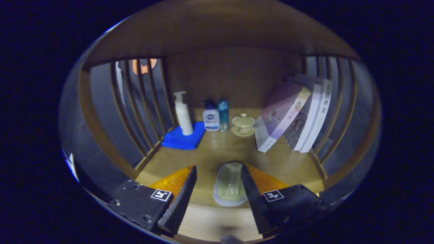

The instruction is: Pull open the drawer, take out the items inside it, and place them on the countertop above the cabinet.

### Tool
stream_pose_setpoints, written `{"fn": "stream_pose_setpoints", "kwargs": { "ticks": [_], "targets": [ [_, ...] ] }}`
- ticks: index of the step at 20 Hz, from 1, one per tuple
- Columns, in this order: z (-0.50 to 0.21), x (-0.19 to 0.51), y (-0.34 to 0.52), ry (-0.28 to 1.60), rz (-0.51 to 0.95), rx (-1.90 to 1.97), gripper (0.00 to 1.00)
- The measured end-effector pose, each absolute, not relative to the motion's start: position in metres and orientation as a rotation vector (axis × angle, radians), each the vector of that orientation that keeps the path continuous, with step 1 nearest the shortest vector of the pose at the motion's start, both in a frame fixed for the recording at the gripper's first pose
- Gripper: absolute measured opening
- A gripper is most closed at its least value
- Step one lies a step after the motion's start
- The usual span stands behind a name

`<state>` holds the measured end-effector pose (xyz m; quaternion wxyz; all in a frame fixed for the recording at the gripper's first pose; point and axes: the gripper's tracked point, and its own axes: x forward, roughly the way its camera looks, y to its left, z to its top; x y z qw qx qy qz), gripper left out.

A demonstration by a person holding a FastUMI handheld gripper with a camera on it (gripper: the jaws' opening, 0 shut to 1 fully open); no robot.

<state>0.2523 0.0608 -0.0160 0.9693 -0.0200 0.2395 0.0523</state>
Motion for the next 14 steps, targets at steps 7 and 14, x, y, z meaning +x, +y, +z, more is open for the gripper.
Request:
{"fn": "stream_pose_setpoints", "kwargs": {
  "ticks": [7, 14],
  "targets": [
    [0.031, 0.163, 0.077, 0.249, 0.126, 0.003, 0.93],
    [0.026, 0.080, 0.070, 0.103, 0.129, 0.044, 1.00]
  ]
}}
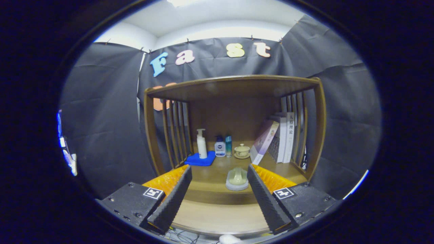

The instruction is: Pull open the drawer, take out the items inside it, and place them on the countertop above the cabinet.

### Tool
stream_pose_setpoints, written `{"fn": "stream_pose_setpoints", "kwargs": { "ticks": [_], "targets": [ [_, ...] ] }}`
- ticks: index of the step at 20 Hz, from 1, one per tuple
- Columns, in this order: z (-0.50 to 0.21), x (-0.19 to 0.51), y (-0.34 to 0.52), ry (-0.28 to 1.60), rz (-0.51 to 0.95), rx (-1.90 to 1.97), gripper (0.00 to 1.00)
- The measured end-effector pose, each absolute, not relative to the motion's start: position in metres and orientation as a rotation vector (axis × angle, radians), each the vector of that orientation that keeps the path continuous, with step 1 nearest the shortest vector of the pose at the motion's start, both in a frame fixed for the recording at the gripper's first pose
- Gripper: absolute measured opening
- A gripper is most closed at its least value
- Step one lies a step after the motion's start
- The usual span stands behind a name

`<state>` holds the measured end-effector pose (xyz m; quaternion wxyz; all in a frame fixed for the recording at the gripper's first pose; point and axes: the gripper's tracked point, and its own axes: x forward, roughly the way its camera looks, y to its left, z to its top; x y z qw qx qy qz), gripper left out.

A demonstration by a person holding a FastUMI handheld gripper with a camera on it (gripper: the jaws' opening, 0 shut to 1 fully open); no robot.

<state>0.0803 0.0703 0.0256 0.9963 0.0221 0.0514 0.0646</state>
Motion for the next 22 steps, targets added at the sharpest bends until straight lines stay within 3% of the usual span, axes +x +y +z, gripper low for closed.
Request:
{"fn": "stream_pose_setpoints", "kwargs": {
  "ticks": [10, 22],
  "targets": [
    [-0.027, 0.001, 0.049, -0.004, 0.071, 0.018, 1.00],
    [-0.184, -0.004, 0.036, 0.153, 0.000, 0.028, 1.00]
  ]
}}
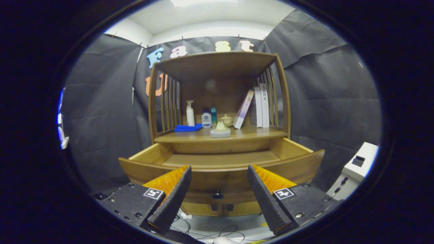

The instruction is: Pull open the drawer, take out the items inside it, and place them on the countertop above the cabinet.

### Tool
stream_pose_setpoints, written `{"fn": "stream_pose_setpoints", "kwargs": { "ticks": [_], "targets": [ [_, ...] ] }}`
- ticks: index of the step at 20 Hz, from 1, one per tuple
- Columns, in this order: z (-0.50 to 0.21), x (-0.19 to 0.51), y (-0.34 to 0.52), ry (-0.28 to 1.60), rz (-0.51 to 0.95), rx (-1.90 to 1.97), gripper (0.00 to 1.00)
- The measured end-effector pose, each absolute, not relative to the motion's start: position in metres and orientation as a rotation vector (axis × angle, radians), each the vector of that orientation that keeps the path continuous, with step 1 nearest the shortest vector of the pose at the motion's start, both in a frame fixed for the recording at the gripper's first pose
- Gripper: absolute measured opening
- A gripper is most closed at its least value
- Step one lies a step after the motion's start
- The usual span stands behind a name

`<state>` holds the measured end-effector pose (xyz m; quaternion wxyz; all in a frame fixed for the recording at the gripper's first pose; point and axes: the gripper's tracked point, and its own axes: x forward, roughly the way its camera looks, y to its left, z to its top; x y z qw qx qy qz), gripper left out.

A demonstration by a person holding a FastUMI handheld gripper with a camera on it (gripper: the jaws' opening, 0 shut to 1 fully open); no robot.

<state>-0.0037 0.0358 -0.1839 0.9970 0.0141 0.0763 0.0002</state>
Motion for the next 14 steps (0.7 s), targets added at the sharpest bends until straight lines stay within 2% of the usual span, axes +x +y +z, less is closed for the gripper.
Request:
{"fn": "stream_pose_setpoints", "kwargs": {
  "ticks": [8, 14],
  "targets": [
    [-0.230, 0.020, 0.031, 0.220, -0.016, 0.040, 1.00],
    [-0.233, 0.032, 0.031, 0.227, -0.037, 0.040, 1.00]
  ]
}}
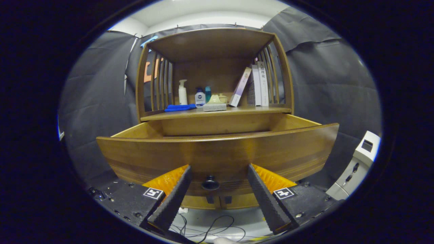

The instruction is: Pull open the drawer, take out the items inside it, and place them on the countertop above the cabinet.

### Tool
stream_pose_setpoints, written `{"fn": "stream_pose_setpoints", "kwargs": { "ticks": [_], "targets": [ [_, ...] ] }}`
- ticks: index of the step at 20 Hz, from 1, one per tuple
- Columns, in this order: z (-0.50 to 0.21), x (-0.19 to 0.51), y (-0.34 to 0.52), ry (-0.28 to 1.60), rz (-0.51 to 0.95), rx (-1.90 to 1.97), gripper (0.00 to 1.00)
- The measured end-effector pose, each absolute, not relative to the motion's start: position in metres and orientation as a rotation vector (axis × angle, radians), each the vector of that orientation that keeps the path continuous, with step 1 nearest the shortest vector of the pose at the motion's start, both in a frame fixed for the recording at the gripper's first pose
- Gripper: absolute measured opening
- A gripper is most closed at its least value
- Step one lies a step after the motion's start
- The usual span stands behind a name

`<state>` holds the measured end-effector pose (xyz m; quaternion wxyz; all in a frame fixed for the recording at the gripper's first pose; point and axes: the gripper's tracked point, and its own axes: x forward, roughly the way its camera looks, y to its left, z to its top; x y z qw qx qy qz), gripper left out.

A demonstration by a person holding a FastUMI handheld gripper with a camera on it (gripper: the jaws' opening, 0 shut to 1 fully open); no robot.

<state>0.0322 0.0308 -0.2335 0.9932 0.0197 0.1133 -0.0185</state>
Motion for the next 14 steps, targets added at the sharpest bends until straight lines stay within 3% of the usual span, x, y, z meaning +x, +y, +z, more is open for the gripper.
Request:
{"fn": "stream_pose_setpoints", "kwargs": {
  "ticks": [14],
  "targets": [
    [-0.226, 0.068, 0.036, 0.228, -0.043, 0.036, 0.99]
  ]
}}
